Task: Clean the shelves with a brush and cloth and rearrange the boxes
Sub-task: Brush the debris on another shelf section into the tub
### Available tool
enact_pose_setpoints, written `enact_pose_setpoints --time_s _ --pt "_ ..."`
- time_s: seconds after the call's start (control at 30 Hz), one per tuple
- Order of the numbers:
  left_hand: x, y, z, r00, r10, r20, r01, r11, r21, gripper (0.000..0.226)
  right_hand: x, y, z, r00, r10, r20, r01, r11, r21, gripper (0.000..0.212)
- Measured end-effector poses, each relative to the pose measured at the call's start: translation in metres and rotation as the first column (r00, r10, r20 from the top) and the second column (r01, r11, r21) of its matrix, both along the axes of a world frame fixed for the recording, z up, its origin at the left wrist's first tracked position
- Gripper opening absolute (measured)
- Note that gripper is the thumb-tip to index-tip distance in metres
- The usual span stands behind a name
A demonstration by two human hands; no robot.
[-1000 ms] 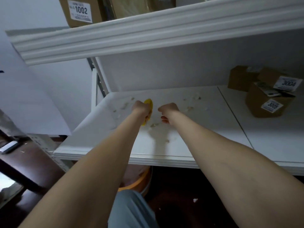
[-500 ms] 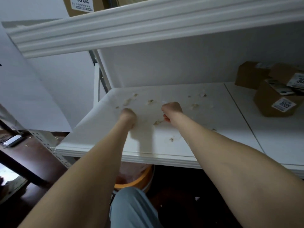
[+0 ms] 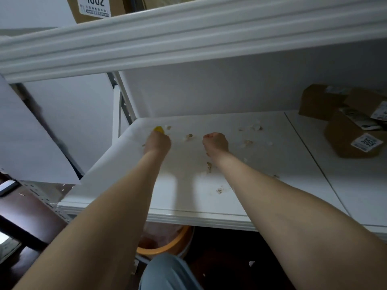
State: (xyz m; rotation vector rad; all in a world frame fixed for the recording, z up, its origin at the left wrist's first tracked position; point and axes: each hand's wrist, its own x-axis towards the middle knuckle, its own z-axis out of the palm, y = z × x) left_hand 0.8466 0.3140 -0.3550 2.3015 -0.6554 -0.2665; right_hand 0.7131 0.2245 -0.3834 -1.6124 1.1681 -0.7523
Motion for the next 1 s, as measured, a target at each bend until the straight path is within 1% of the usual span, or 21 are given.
enact_pose_setpoints --time_s 0.1,0.17,0.23,0.3,0.33,0.37,0.4,0.43,0.47,0.5,0.53,0.57,0.6,0.63,0.7,0.73,0.8,0.87,0.9,1.0 --pt "0.03 0.006 -0.006 0.989 0.11 0.101 -0.121 0.987 0.102 0.039 0.011 -0.002 -0.007 1.0 -0.004 -0.003 0.004 1.0 0.0 0.033" --pt "0.045 0.006 -0.013 0.987 0.144 0.072 -0.154 0.975 0.158 0.043 0.017 -0.006 -0.011 1.0 -0.018 0.004 0.018 1.0 0.004 0.032" --pt "0.056 0.0 -0.019 0.987 0.154 0.037 -0.158 0.974 0.16 0.041 0.02 -0.012 -0.015 0.999 -0.039 0.007 0.039 0.999 -0.001 0.029" --pt "0.057 -0.006 -0.02 0.995 0.094 0.024 -0.097 0.986 0.138 0.035 0.021 -0.017 -0.019 0.998 -0.061 0.014 0.061 0.998 0.003 0.025" --pt "0.053 -0.008 -0.018 0.999 0.045 0.005 -0.045 0.994 0.098 0.033 0.02 -0.019 -0.021 0.998 -0.07 0.011 0.07 0.998 0.005 0.023" --pt "0.044 -0.013 -0.018 0.999 -0.032 0.011 0.031 0.995 0.09 0.033 0.019 -0.021 -0.021 0.997 -0.079 0.002 0.079 0.997 0.004 0.022" --pt "0.029 -0.019 -0.015 0.994 -0.105 -0.014 0.106 0.987 0.118 0.032 0.018 -0.022 -0.02 0.996 -0.093 -0.007 0.093 0.996 0.001 0.022" --pt "0.014 -0.024 -0.008 0.986 -0.147 -0.081 0.157 0.978 0.134 0.031 0.017 -0.024 -0.018 0.994 -0.107 -0.013 0.107 0.994 -0.002 0.023" --pt "0.0 -0.03 -0.009 0.974 -0.224 -0.037 0.226 0.953 0.204 0.029 0.015 -0.026 -0.016 0.993 -0.117 -0.02 0.117 0.993 -0.008 0.024" --pt "-0.017 -0.036 -0.004 0.972 -0.224 -0.075 0.236 0.946 0.225 0.021 0.014 -0.027 -0.014 0.992 -0.12 -0.028 0.119 0.993 -0.019 0.025" --pt "-0.027 -0.045 0.001 0.954 -0.243 -0.178 0.268 0.954 0.135 0.012 0.012 -0.028 -0.012 0.992 -0.122 -0.035 0.121 0.992 -0.031 0.025" --pt "-0.035 -0.049 0.005 0.93 -0.297 -0.218 0.32 0.944 0.079 0.017 0.01 -0.029 -0.01 0.991 -0.129 -0.032 0.128 0.991 -0.038 0.024" --pt "-0.039 -0.052 0.007 0.923 -0.324 -0.207 0.349 0.932 0.101 0.022 0.009 -0.029 -0.009 0.99 -0.139 -0.012 0.139 0.99 -0.036 0.024" --pt "-0.042 -0.055 0.011 0.908 -0.34 -0.244 0.37 0.925 0.088 0.022 0.007 -0.028 -0.007 0.989 -0.15 0.011 0.151 0.988 -0.033 0.024" --pt "-0.038 -0.052 0.016 0.917 -0.359 -0.175 0.372 0.927 0.051 0.021 0.006 -0.026 -0.004 0.986 -0.165 0.014 0.166 0.985 -0.045 0.026" --pt "-0.032 -0.05 0.016 0.937 -0.333 -0.104 0.336 0.942 0.015 0.022 0.006 -0.026 -0.002 0.986 -0.169 -0.006 0.169 0.984 -0.059 0.026" --pt "-0.009 -0.045 0.012 0.975 -0.22 0.004 0.22 0.975 -0.024 0.027 0.007 -0.026 0.0 0.984 -0.178 -0.027 0.175 0.981 -0.083 0.026" --pt "0.018 -0.04 0.007 0.99 -0.093 0.107 0.094 0.996 -0.005 0.032 0.01 -0.028 -0.002 0.983 -0.177 -0.04 0.172 0.98 -0.099 0.026" --pt "0.031 -0.039 0.005 0.989 -0.058 0.139 0.057 0.998 0.016 0.033 0.011 -0.029 -0.004 0.983 -0.176 -0.049 0.171 0.98 -0.101 0.025" --pt "0.059 -0.037 0.001 0.986 -0.001 0.167 -0.012 0.997 0.078 0.037 0.017 -0.033 -0.008 0.984 -0.163 -0.066 0.156 0.983 -0.099 0.026"
